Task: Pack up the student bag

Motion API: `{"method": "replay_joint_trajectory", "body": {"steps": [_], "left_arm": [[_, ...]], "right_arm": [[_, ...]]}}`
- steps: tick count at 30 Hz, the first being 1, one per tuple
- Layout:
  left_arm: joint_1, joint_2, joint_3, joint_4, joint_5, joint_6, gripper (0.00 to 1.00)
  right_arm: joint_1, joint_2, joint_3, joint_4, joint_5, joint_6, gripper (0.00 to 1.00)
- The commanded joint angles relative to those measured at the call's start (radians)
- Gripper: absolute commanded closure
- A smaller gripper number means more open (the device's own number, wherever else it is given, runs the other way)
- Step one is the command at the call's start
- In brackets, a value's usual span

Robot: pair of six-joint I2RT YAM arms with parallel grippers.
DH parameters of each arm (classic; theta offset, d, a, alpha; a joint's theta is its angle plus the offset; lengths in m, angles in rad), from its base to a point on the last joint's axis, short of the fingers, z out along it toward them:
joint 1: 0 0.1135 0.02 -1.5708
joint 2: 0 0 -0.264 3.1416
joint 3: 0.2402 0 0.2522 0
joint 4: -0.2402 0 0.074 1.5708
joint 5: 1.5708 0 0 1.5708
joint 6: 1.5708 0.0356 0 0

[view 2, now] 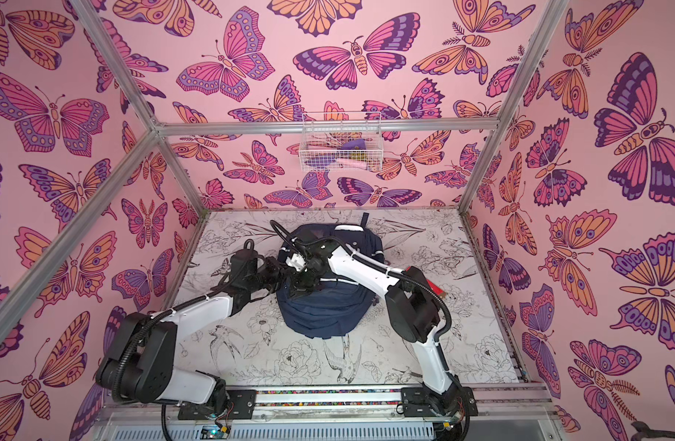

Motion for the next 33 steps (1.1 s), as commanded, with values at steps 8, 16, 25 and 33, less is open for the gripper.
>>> {"method": "replay_joint_trajectory", "body": {"steps": [8, 16, 25, 33], "left_arm": [[-0.066, -0.042, -0.043, 0.019, 0.094, -0.024, 1.00], [-0.101, -0.053, 0.049, -0.160, 0.094, 0.274, 0.83], [-0.221, -0.111, 0.354, -0.665, -0.095, 0.953, 0.54], [-0.326, -0.094, 0.444, -0.845, -0.225, 1.177, 0.51]], "right_arm": [[-0.034, -0.264, -0.246, 0.237, 0.262, 0.027, 0.50], [-0.125, -0.660, -0.592, 0.176, 0.417, 0.115, 0.39], [-0.429, -0.800, -0.684, 0.057, 0.358, 0.125, 0.36], [-0.565, -0.743, -0.643, -0.035, 0.414, 0.055, 0.34]]}}
